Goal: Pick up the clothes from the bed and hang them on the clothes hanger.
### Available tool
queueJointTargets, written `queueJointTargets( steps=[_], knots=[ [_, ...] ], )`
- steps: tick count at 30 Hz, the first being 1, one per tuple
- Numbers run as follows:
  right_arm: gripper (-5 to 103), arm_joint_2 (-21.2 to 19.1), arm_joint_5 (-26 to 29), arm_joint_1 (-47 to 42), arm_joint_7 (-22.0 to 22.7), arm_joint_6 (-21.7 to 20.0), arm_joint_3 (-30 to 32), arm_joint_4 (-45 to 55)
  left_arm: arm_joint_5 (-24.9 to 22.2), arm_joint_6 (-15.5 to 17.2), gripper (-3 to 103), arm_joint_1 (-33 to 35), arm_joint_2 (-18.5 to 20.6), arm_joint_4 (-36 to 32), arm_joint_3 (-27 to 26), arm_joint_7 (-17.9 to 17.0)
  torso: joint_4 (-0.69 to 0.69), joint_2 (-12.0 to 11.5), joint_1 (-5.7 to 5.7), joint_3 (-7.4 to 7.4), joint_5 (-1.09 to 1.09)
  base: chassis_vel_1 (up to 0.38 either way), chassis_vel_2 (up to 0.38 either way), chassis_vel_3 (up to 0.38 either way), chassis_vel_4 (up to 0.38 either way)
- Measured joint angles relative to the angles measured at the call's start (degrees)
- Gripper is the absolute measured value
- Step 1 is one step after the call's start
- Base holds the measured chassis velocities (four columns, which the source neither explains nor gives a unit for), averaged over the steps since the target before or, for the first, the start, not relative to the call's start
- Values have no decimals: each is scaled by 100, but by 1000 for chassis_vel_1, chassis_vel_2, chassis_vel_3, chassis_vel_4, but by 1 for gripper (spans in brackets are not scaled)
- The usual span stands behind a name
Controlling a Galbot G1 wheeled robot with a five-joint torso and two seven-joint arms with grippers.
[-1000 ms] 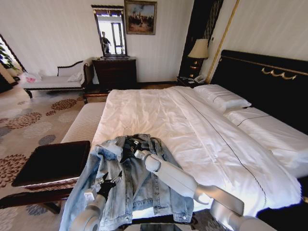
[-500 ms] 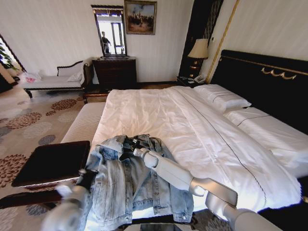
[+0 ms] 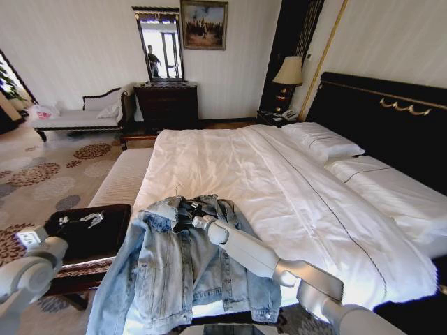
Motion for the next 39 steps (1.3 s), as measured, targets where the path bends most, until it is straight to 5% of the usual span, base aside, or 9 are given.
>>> queueJointTargets(
  steps=[4,11,15,20,23,34,36,38,39],
  knots=[
    [27,2,-21,-53,5,40,48,-6,605,-474,100,-192,398,824,393,853,0,0,-1,0,0,0,0,0,0],
    [27,-4,-60,-85,9,97,82,7,796,-1054,100,-484,757,1404,784,1671,1,0,0,0,1,0,0,0,0],
    [27,42,-148,-97,9,159,104,-51,758,-2278,100,-853,841,1822,1353,2208,-2,0,-1,-1,1,0,0,0,0],
    [27,91,-181,-130,15,181,135,-88,1004,-3097,100,-1406,518,2307,2006,2737,2,0,-1,0,0,0,0,0,0],
    [27,98,-182,-140,22,182,141,-88,444,-3197,100,-1594,345,2433,2208,3125,-1,0,-1,0,-1,0,0,0,0],
    [27,74,-141,-137,44,155,143,-57,128,-2941,100,-1193,245,2334,1468,3064,3,0,-2,0,2,0,0,0,0],
    [27,62,-140,-137,45,155,162,-48,-44,-2903,100,-1297,306,2661,1395,4216,3,0,-2,0,4,0,0,0,0],
    [27,53,-140,-137,44,156,166,-32,-144,-2810,100,-1413,325,2826,1439,4638,2,1,-2,0,3,0,0,0,0],
    [27,34,-139,-138,45,157,173,1,-380,-2617,100,-1665,375,3104,1622,5214,2,0,-2,-1,1,0,0,0,0]
  ],
)
